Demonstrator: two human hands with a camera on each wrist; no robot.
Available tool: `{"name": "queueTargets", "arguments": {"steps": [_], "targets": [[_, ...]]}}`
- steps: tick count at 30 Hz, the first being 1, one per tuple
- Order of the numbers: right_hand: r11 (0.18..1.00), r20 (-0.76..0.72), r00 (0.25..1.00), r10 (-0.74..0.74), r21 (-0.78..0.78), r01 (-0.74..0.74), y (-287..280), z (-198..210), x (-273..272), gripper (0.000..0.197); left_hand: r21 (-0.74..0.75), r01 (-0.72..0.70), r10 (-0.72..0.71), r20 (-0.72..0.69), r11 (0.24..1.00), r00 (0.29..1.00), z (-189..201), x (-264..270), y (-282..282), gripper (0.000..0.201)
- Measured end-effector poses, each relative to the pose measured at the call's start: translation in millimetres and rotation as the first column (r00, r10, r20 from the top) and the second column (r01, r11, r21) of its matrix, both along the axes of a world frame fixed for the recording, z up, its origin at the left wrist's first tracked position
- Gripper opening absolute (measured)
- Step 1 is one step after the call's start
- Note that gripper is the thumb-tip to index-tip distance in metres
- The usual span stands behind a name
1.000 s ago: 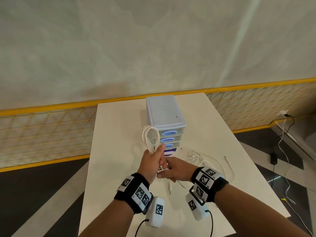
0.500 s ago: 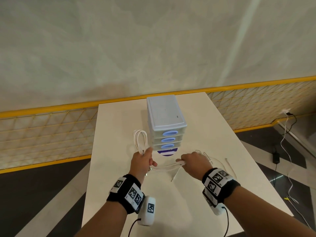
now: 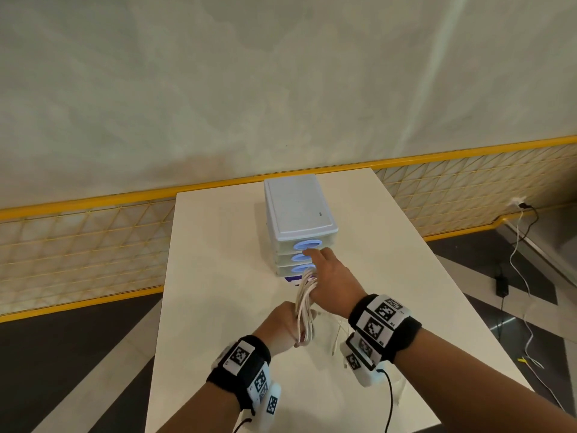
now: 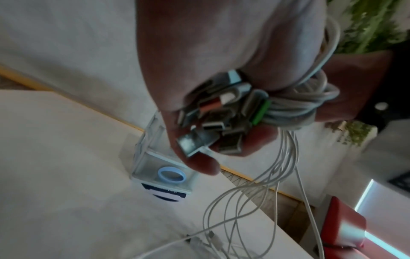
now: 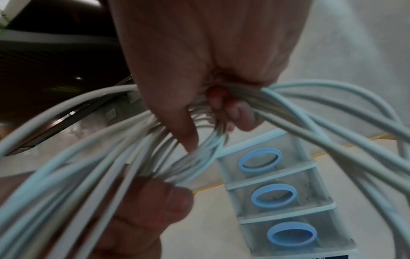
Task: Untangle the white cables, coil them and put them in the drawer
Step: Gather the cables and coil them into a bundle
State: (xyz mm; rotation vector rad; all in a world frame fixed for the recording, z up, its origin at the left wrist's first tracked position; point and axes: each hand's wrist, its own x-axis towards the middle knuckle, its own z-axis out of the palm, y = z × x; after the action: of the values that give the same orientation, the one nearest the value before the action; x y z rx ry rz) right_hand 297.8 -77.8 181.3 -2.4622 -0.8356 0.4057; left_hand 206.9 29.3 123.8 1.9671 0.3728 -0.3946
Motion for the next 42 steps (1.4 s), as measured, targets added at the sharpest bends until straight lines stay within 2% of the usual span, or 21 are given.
{"name": "queueTargets", "arguments": {"steps": [3,7,12,16,19,22,24,26,28,30,31,33,37,40,42], "targets": [[0.993,-0.024,0.999,0.035,-0.115,-0.037,-4,-1,7,0.049,0.073,0.045,-0.050,0.063,0.996,0.997,4,-2,0,0.033],[0.977,0.036,0.997,0.071,-0.206,-0.062,-7,0,7,0.037,0.004,0.020,-0.020,0.026,1.000,0.999,9,-2,-3,0.031],[0.937,0.250,0.954,0.168,-0.340,-0.075,-8,1,11,0.041,-0.098,0.134,-0.139,-0.053,0.986,0.989,18,-4,-8,0.039],[0.950,0.156,0.974,0.162,-0.291,-0.112,-10,-7,9,0.026,-0.145,0.183,-0.194,-0.062,0.972,0.979,17,-6,-8,0.041],[0.953,0.091,0.985,0.146,-0.279,-0.115,-11,-13,7,0.017,-0.132,0.087,-0.098,-0.086,0.987,0.991,12,-8,-13,0.045],[0.973,0.052,0.991,0.125,-0.200,-0.113,-12,-13,8,0.018,-0.047,0.015,-0.017,-0.045,0.999,0.999,8,-7,-9,0.034],[0.993,0.026,0.995,0.096,-0.070,-0.094,-14,-9,10,0.027,0.018,-0.079,0.079,0.002,0.997,0.997,5,-5,1,0.033],[0.995,-0.001,0.996,0.091,-0.026,-0.091,-20,-6,12,0.049,0.061,-0.227,0.225,0.044,0.972,0.973,2,-2,11,0.038],[0.982,-0.030,0.989,0.144,-0.121,-0.147,-29,-8,16,0.075,0.038,-0.411,0.404,0.118,0.911,0.907,2,1,22,0.041],[0.922,-0.094,0.971,0.219,-0.307,-0.237,-37,-12,18,0.104,0.002,-0.550,0.538,0.204,0.835,0.818,7,4,32,0.044],[0.887,-0.139,0.960,0.244,-0.369,-0.279,-39,-14,18,0.115,-0.008,-0.588,0.571,0.248,0.809,0.782,9,5,36,0.046],[0.854,-0.221,0.933,0.283,-0.385,-0.350,-39,-11,16,0.129,-0.018,-0.618,0.587,0.338,0.786,0.736,13,6,41,0.049],[0.886,-0.218,0.910,0.353,-0.235,-0.400,-29,20,9,0.130,-0.037,-0.664,0.602,0.463,0.746,0.651,19,7,43,0.052],[0.942,-0.191,0.931,0.312,-0.066,-0.330,-10,30,0,0.114,-0.094,-0.657,0.613,0.477,0.748,0.630,26,7,36,0.052],[0.937,-0.156,0.928,0.338,-0.039,-0.348,9,19,-10,0.100,-0.157,-0.604,0.595,0.481,0.781,0.644,31,5,27,0.051]]}}
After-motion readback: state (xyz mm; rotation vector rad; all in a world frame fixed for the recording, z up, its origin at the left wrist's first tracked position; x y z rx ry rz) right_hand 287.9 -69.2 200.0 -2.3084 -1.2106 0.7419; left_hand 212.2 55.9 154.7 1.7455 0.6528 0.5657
